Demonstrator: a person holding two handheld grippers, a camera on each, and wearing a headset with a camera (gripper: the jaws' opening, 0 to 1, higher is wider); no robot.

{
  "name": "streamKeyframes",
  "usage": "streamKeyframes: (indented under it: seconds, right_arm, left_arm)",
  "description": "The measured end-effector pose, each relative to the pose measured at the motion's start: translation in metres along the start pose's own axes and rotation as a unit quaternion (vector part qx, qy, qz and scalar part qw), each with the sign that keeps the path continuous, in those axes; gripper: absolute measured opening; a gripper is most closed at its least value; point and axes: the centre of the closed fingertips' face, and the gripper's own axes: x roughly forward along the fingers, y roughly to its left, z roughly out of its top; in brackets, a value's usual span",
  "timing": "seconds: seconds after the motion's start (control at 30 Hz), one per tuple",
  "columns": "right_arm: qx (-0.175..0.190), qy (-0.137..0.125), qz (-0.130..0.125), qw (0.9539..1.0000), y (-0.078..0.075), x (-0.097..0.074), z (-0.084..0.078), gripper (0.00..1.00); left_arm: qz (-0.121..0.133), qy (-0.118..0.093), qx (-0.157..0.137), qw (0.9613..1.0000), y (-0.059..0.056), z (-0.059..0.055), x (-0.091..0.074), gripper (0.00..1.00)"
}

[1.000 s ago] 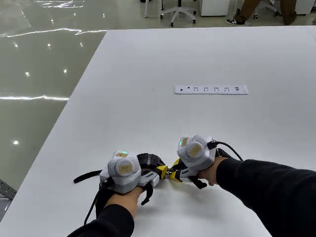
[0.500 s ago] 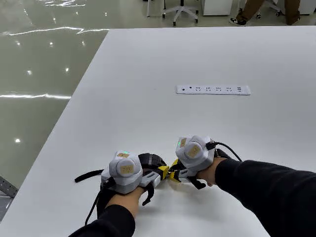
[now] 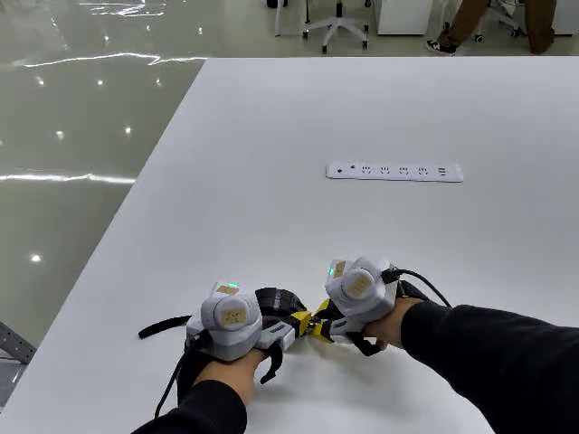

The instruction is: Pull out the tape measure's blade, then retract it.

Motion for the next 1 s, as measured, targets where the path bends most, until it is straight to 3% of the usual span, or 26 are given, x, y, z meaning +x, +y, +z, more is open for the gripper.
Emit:
streamKeyframes:
  seconds: [0.27, 0.73, 0.8, 1.0]
  right_arm:
    - [-0.002, 0.006, 0.0, 1.0, 0.0, -0.0023, -0.0046, 0.11]
    - [-0.001, 0.001, 0.002, 1.0, 0.0005, 0.0048, 0.002, 0.1]
    - [-0.015, 0.003, 0.001, 0.9999, 0.0005, 0.006, 0.0027, 0.1]
    - [-0.004, 0.002, -0.002, 1.0, -0.0001, 0.0057, 0.0026, 0.1]
  left_arm:
    - [-0.002, 0.001, -0.001, 1.0, -0.0008, -0.0001, -0.0007, 0.58]
    - [-0.003, 0.002, -0.005, 1.0, -0.0009, -0.0003, -0.001, 0.58]
    - [-0.003, 0.003, -0.006, 1.0, -0.001, -0.0004, -0.0008, 0.58]
    - [-0.003, 0.002, -0.006, 1.0, -0.0008, -0.0005, -0.0005, 0.58]
